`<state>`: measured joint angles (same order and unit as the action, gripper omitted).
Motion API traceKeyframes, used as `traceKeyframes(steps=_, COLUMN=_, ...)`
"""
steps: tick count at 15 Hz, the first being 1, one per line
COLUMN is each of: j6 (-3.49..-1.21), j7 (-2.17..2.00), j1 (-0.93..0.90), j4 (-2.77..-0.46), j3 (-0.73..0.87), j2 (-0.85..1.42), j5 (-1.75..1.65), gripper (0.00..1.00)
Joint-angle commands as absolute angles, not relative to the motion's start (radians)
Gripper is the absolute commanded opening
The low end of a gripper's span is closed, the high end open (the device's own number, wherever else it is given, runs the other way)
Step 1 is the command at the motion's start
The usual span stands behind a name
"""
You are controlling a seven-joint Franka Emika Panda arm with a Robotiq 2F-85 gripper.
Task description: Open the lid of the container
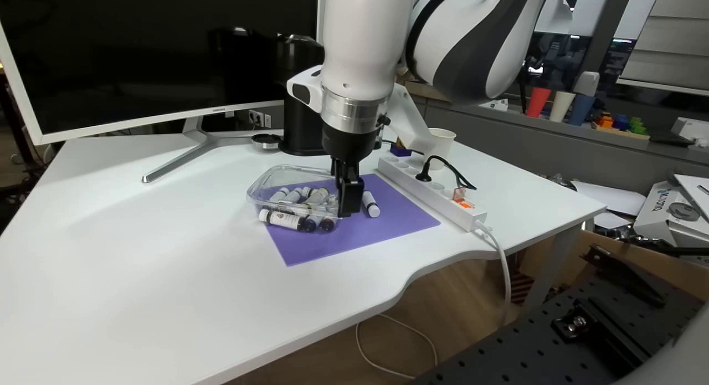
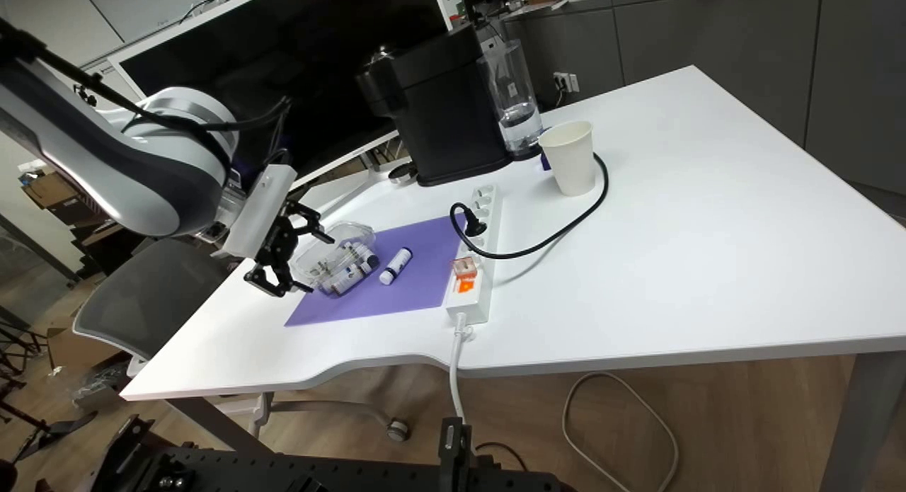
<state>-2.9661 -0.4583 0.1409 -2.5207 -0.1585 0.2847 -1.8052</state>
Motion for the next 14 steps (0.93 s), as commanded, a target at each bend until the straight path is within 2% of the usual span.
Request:
traceKeyframes(steps=1, j6=-2.952, j7=-0.510, j1=0.146, j4=-2.484, j3=-0.160, j2=0.300, j5=-1.838, gripper=1.00)
traceKeyframes(steps=14, j6=-2.948, j7=-0.615, j1=0.156, j4=-2.414, j3=-0.170, j2=0.300, j5=-1.896, gripper=1.00)
